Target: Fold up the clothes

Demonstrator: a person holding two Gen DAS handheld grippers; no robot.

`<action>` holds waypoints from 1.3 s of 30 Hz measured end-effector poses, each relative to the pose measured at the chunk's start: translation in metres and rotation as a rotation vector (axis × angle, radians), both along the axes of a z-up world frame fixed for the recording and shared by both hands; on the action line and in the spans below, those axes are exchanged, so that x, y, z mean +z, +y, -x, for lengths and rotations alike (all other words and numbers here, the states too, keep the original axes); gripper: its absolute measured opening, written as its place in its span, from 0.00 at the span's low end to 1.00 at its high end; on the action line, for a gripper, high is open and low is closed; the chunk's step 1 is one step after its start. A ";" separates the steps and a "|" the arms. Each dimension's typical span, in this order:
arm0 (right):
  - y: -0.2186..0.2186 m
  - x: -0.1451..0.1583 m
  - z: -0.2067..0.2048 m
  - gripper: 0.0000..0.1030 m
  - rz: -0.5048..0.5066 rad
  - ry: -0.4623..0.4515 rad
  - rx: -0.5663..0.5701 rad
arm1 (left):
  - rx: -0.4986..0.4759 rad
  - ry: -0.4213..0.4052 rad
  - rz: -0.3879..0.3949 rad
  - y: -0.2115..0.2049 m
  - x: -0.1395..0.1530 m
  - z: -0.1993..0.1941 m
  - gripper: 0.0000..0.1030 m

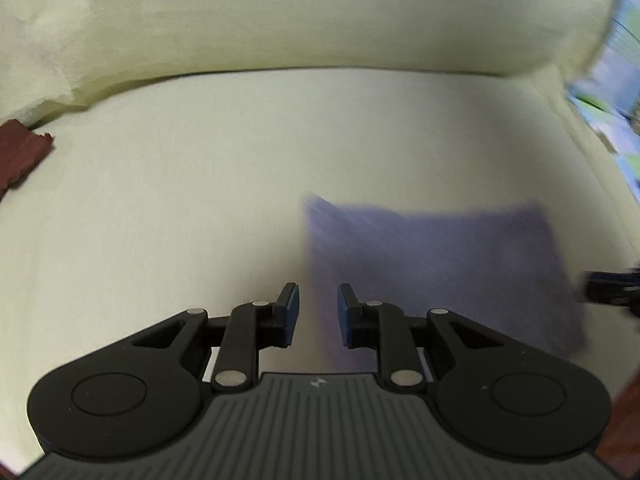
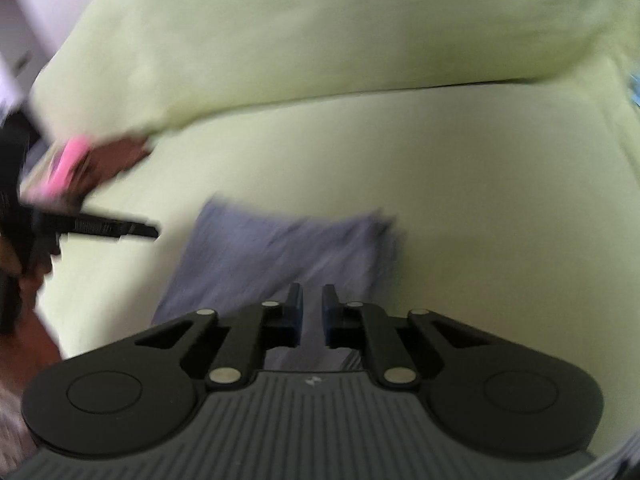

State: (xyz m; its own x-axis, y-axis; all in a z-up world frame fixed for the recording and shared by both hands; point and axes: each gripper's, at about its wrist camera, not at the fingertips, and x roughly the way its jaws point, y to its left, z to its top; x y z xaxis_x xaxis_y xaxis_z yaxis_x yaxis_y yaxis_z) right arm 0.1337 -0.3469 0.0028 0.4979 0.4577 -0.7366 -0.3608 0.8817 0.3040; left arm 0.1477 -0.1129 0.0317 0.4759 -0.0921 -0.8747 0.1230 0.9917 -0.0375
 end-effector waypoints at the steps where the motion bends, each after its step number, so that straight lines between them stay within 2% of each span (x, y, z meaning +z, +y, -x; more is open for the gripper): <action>1: 0.005 -0.005 0.004 0.07 0.005 0.001 0.016 | 0.006 0.003 0.006 -0.012 -0.004 0.013 0.32; 3: 0.011 -0.016 0.009 0.08 0.031 0.005 0.038 | 0.029 0.017 0.003 -0.023 -0.019 0.032 0.33; 4: 0.013 -0.026 0.013 0.08 0.076 0.012 0.053 | 0.043 0.033 -0.014 -0.027 -0.030 0.040 0.33; 7: 0.000 -0.039 0.029 0.07 0.136 0.017 0.061 | 0.080 0.046 -0.071 -0.013 -0.047 0.069 0.34; 11: -0.007 -0.026 0.043 0.10 0.145 -0.023 0.088 | 0.110 0.012 -0.078 -0.002 -0.034 0.079 0.33; 15: 0.000 -0.007 0.034 0.10 0.027 -0.101 0.061 | 0.067 -0.081 -0.028 -0.015 -0.014 0.076 0.38; 17: 0.004 -0.015 0.021 0.10 -0.017 -0.085 0.033 | 0.027 -0.085 -0.041 -0.024 -0.019 0.068 0.38; 19: 0.000 -0.034 0.016 0.09 0.071 -0.066 -0.003 | -0.020 -0.040 -0.094 -0.027 -0.040 0.063 0.37; 20: -0.004 -0.038 0.018 0.00 0.114 -0.062 -0.007 | -0.027 -0.022 -0.103 -0.029 -0.044 0.065 0.35; 23: -0.022 -0.014 0.026 0.01 0.054 -0.096 -0.065 | -0.056 -0.080 -0.005 -0.028 -0.030 0.060 0.37; 25: -0.012 -0.001 0.017 0.01 -0.032 -0.116 -0.086 | -0.089 -0.106 0.028 -0.028 -0.025 0.050 0.37; 27: 0.013 -0.007 0.000 0.02 -0.109 -0.100 -0.066 | -0.117 -0.113 0.054 -0.028 -0.029 0.036 0.37; 29: 0.031 -0.026 -0.013 0.02 -0.149 -0.064 -0.038 | -0.133 -0.096 0.051 -0.023 -0.044 0.028 0.37; 32: 0.031 -0.052 -0.016 0.00 -0.076 -0.040 -0.079 | -0.163 -0.127 0.038 -0.017 -0.056 0.036 0.41; 35: -0.009 -0.047 -0.008 0.00 -0.045 -0.062 -0.195 | -0.175 -0.141 0.032 -0.010 -0.055 0.045 0.39; 36: -0.017 -0.043 -0.008 0.00 -0.039 -0.063 -0.210 | -0.169 -0.140 0.033 -0.008 -0.052 0.045 0.35; 38: -0.021 -0.034 -0.011 0.00 -0.038 -0.066 -0.207 | -0.154 -0.170 0.053 -0.005 -0.038 0.037 0.34; 39: -0.019 -0.028 -0.014 0.08 -0.052 -0.082 -0.198 | -0.158 -0.192 0.068 -0.006 -0.032 0.031 0.36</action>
